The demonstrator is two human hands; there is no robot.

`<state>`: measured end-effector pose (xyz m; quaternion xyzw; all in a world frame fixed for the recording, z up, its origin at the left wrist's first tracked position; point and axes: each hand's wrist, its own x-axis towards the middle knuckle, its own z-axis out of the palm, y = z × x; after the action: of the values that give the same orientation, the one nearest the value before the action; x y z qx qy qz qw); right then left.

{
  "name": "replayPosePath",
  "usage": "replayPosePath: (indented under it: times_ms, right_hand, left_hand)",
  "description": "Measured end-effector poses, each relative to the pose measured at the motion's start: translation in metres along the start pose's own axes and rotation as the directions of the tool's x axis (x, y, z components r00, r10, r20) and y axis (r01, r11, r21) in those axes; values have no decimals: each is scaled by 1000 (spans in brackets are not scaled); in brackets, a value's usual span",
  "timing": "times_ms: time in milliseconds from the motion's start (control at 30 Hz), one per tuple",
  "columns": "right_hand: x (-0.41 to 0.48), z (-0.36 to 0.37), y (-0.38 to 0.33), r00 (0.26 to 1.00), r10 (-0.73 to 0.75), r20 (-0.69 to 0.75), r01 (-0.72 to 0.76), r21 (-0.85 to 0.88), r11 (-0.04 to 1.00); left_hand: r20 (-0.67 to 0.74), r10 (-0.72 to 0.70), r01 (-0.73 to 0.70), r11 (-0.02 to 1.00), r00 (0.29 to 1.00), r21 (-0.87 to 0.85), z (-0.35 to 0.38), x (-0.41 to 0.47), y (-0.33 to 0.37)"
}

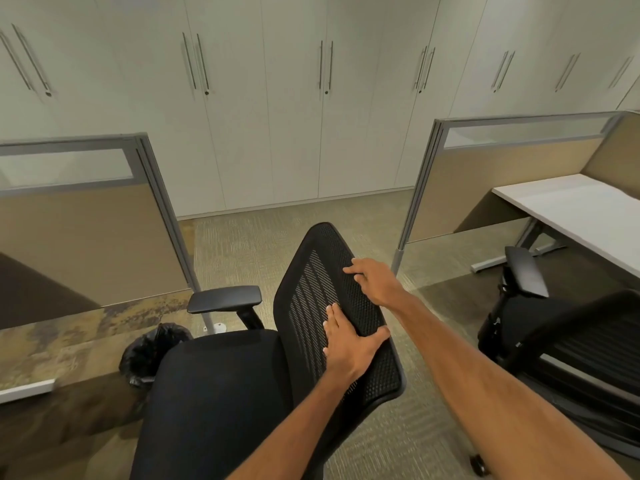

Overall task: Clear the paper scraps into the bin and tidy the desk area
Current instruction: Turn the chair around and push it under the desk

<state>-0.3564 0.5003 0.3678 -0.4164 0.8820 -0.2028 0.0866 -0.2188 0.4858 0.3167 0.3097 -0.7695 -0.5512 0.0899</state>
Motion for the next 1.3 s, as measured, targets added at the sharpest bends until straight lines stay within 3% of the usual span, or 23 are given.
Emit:
replayPosePath:
  times_ms: [300, 467, 600, 767, 900, 1100, 1300]
  right_hand:
    - [19, -4, 28, 975, -219, 19, 220, -48, 974]
    - [50, -16, 36, 905, -387, 175, 412, -139, 901]
    - [80, -23, 36, 804, -491, 335, 593, -391, 704]
    - [100, -30, 38, 675, -507, 536, 734, -418, 535]
    - [115, -32, 36, 556, -542, 630, 830, -381, 408]
    - [132, -22, 32, 305, -592, 746, 950, -197, 241]
    - [150, -12, 32, 82, -691, 718, 995, -16, 101]
  left_hand:
    - [-113, -129, 137, 989, 985, 62, 13, 22, 14]
    - [-128, -151, 162, 984, 980, 74, 17, 25, 14]
    - [-142, -158, 169, 983, 977, 68, 17, 24, 16]
    - [-131, -174, 181, 982, 976, 46, 15, 17, 21]
    - [-141, -226, 236, 970, 964, 62, 18, 13, 29]
    - [-172, -299, 321, 940, 939, 118, 21, 13, 34]
    - [-238, -370, 407, 904, 898, 131, 22, 17, 42]
